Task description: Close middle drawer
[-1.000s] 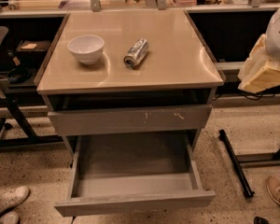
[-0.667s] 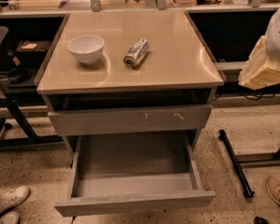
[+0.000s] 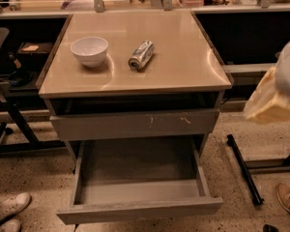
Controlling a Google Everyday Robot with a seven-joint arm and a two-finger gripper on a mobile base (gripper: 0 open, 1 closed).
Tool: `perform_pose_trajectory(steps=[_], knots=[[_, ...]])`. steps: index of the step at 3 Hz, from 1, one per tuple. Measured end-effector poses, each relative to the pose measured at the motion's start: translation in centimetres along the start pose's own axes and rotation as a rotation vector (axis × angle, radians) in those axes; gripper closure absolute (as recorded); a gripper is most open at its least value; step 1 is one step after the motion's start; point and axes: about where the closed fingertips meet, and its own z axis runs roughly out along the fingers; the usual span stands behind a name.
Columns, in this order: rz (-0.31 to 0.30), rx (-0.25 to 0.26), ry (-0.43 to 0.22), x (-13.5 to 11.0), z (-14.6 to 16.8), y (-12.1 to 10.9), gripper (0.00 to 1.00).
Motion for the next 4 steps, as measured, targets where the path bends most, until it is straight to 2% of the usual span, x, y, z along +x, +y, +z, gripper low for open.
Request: perform_pose_trajectory(steps=[1,2,3,4], knots=[[0.023,-0.099,-0.008,0.0,3.9,6.0,1.00],[0.036,-0.172,0.031,1.6,6.6,8.4,1.00],[0.036,-0.172,0.031,1.6,6.6,8.4,1.00],[0.047,-0.231,0.008,1.2,9.8,10.8,1.00]])
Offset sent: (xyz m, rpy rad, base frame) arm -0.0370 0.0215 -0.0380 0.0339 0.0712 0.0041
